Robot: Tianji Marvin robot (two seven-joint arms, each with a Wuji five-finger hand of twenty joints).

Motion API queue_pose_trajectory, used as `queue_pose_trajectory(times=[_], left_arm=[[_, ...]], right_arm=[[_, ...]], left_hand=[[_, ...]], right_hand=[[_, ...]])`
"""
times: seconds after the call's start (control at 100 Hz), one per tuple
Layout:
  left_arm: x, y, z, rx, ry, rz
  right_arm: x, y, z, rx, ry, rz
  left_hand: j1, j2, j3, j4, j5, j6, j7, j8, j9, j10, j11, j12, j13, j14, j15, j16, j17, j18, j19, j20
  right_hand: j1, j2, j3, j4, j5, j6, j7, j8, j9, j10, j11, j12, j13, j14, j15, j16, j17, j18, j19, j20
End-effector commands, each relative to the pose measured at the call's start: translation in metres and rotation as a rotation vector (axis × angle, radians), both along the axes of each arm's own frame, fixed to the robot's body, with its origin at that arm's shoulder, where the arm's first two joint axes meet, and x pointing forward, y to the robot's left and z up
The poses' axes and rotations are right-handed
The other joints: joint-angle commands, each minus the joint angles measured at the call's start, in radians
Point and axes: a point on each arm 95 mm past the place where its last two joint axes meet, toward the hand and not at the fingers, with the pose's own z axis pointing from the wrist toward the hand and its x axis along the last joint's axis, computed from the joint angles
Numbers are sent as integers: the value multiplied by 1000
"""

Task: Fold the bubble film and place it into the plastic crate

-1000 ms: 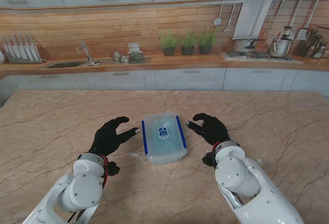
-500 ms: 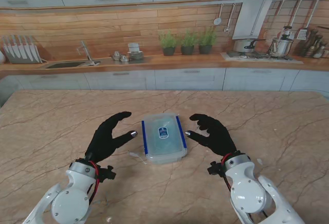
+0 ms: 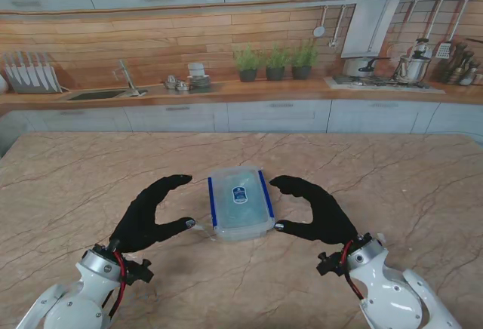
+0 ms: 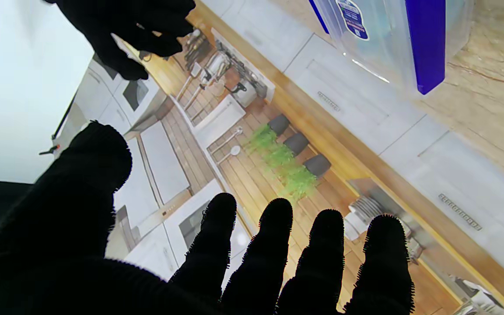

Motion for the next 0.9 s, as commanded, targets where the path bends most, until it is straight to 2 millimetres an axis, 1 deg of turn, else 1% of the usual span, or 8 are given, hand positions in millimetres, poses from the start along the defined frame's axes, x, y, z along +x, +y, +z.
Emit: queue_pose_trajectory(times=[0.0,0.18,0.24,0.26,0.33,0.35,0.38,0.89], left_arm=[[-1,0,-3,28,-17,4],[0,2,-2,108,-44,9],[-2,3,-2,122,-40,14],[-3,3,-1,124,-38,18],[-4,2,-1,121,-34,34],[-5,1,-1,121,-35,38],[-5,0,-1,121,-39,44],[-4,2,0,89,-27,5]], right_arm=[[-3,4,3,14,-23,9],[-6,4,6,25,-60,31],[-6,3,6,29,-61,32],[-6,3,6,28,-61,32],[-6,2,5,19,-63,28],[-6,2,5,17,-63,27],[-6,2,5,14,-62,26],[1,3,5,-8,-53,24]], left_hand=[[-32,-45,24,-22,-28,-39,-24,0,-10,-33,-27,-16,13,-41,-16,-7,5,-31,-29,6],[-47,-28,45,-29,-24,-45,-9,2,-12,-38,-31,-13,14,-59,-21,-7,23,-21,-74,20],[-40,7,-9,-25,-15,-42,-9,0,-5,-33,-33,-14,18,-55,-22,-12,34,-10,-99,52],[-19,22,-59,-19,-10,-39,-18,-5,-1,-31,-36,-17,19,-53,-19,-11,38,-8,-106,67],[-13,45,-81,-15,-5,-37,-19,-6,1,-27,-35,-16,21,-37,-17,-9,42,-4,-111,74],[21,78,-169,-11,-3,-37,-24,-6,4,-26,-37,-14,21,-46,-15,-5,47,-3,-120,88],[31,89,-196,-7,-2,-36,-25,-6,7,-23,-36,-13,24,-46,-14,-4,52,1,-122,93],[46,81,-216,4,7,-46,-27,-9,21,-21,-45,-17,35,-37,-10,-9,61,10,-140,96]], right_hand=[[-53,-30,-7,-22,-29,-38,-12,-8,-22,-35,-25,-10,7,-32,-26,-16,-6,-45,-35,1],[-69,-27,-8,-27,-39,-50,-14,-12,-17,-40,-45,-9,9,-36,-42,-16,-6,-43,-46,7],[-68,-27,-6,-28,-42,-53,-15,-13,-16,-42,-52,-9,7,-38,-46,-15,-10,-42,-49,9],[-70,-27,-7,-28,-43,-54,-15,-14,-16,-43,-54,-9,7,-38,-47,-15,-11,-42,-50,9],[-74,-25,-7,-29,-47,-57,-17,-15,-17,-42,-62,-8,4,-39,-51,-15,-14,-43,-54,11],[-75,-25,-6,-29,-48,-58,-17,-16,-16,-44,-64,-8,4,-39,-52,-15,-15,-42,-55,13],[-76,-25,-6,-29,-44,-57,-16,-16,-15,-43,-67,-7,3,-39,-54,-14,-15,-40,-56,14],[-93,-24,2,-27,-41,-55,-9,-7,-7,-44,-84,7,11,-42,-55,-3,-11,-52,-58,35]])
